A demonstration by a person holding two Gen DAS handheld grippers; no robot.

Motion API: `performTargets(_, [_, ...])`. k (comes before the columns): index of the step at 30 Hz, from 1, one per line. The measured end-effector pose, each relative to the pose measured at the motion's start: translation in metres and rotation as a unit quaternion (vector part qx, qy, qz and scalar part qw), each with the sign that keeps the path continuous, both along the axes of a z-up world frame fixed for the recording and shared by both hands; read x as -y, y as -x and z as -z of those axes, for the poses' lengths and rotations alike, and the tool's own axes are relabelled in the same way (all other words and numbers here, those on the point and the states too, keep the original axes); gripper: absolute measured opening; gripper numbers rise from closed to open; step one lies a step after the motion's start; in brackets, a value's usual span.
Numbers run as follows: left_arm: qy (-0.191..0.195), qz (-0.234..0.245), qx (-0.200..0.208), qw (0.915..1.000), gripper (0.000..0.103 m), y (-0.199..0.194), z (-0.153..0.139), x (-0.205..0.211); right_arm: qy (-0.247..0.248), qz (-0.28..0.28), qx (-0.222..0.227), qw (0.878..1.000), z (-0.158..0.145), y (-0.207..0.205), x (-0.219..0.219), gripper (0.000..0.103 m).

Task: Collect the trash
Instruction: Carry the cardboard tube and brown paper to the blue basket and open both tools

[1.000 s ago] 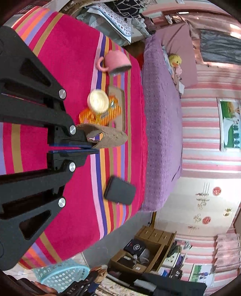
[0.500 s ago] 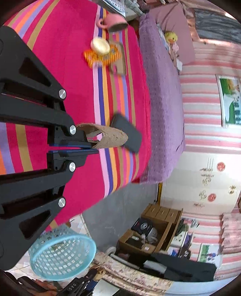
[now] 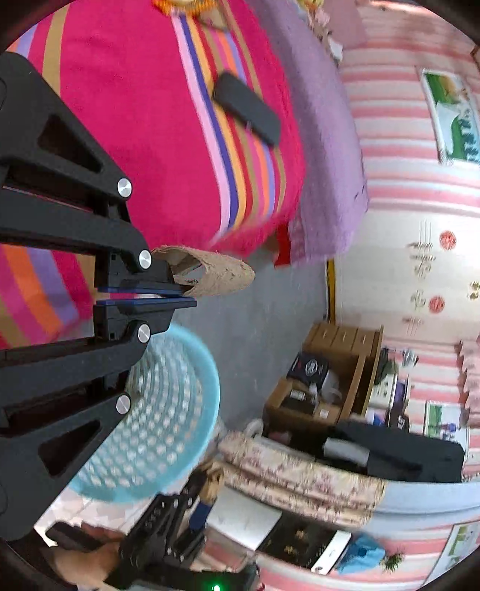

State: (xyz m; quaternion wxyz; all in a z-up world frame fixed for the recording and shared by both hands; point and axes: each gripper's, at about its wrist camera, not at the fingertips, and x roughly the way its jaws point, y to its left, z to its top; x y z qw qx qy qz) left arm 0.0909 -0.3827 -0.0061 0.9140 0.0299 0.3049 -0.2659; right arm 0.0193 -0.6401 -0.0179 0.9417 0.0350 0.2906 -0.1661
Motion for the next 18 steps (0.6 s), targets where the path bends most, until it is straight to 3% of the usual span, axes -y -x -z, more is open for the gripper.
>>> performTargets(10, [-0.041, 0.049, -0.012, 0.9979, 0.000, 0.007, 0.024, 0.077, -0.023, 0.021, 0.017, 0.999, 0.007, 0.012, 0.020, 0.048])
performTargets(14, [-0.055, 0.052, -0.018, 0.9970, 0.002, 0.003, 0.029, 0.090, -0.027, 0.018, 0.014, 0.999, 0.011, 0.011, 0.020, 0.048])
performTargets(15, [-0.058, 0.049, -0.021, 0.9969, 0.012, 0.000, 0.030, 0.091, -0.028, 0.018, 0.014, 0.999, 0.011, 0.011, 0.020, 0.048])
performTargets(16, [-0.058, 0.046, -0.023, 0.9970, 0.033, -0.002, 0.029, 0.089, -0.028, 0.017, 0.013, 0.999, 0.012, 0.011, 0.019, 0.048])
performTargets(18, [-0.053, 0.034, -0.022, 0.9978, 0.062, -0.006, 0.027, 0.083, -0.027, 0.015, 0.011, 0.999, 0.013, 0.009, 0.018, 0.048])
